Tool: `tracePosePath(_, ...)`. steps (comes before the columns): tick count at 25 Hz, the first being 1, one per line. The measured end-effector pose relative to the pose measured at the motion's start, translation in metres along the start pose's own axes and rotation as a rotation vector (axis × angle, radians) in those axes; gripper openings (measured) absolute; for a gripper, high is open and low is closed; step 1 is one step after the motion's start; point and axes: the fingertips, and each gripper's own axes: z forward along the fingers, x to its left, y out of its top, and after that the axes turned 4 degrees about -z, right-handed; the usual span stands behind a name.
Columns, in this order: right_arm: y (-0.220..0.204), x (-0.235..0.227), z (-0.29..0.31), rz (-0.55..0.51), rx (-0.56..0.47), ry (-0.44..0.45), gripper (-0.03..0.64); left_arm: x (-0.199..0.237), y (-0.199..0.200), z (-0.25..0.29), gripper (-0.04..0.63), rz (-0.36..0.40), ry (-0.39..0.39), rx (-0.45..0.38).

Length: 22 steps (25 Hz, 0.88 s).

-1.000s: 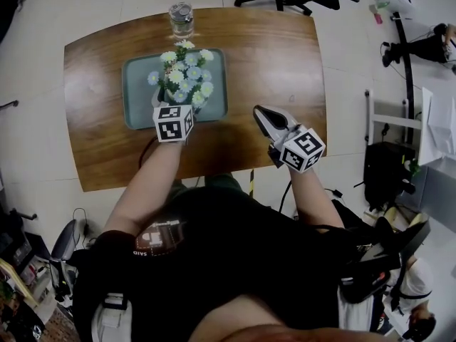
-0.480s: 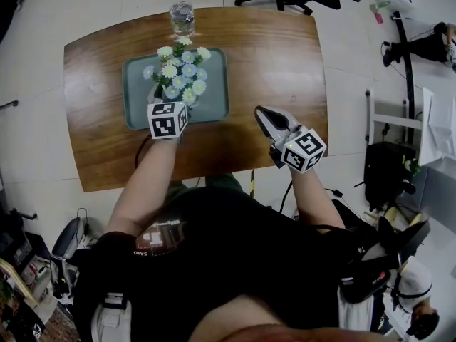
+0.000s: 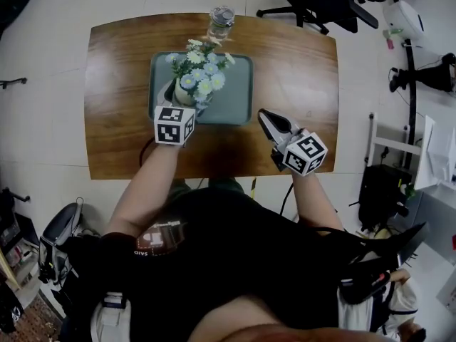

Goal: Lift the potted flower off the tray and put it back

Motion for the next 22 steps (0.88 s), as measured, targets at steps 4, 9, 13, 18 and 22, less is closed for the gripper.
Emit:
tracePosePath(4, 0.010, 0.016, 0.021, -0.023, 0.009, 0.038, 0.017, 0.017, 0.014, -0.023, 0.500, 0.007, 0.018, -0.047)
tracePosePath(9, 0.024, 0.039, 0.051, -0.052, 0.020, 0.083, 0.017, 0.061, 0.039, -0.061, 0.500, -0.013, 0.068, -0.117)
tracePosePath(13, 0.034, 0.058, 0.078, -0.074, 0.024, 0.115, 0.017, 0.115, 0.050, -0.095, 0.500, -0.036, 0.137, -0.151)
tracePosePath(18, 0.043, 0.079, 0.108, -0.096, 0.035, 0.143, 0.017, 0.183, 0.045, -0.128, 0.500, -0.055, 0.225, -0.154)
tracePosePath(22, 0.045, 0.093, 0.130, -0.105, 0.046, 0.152, 0.017, 0.225, 0.033, -0.140, 0.500, -0.044, 0.273, -0.142)
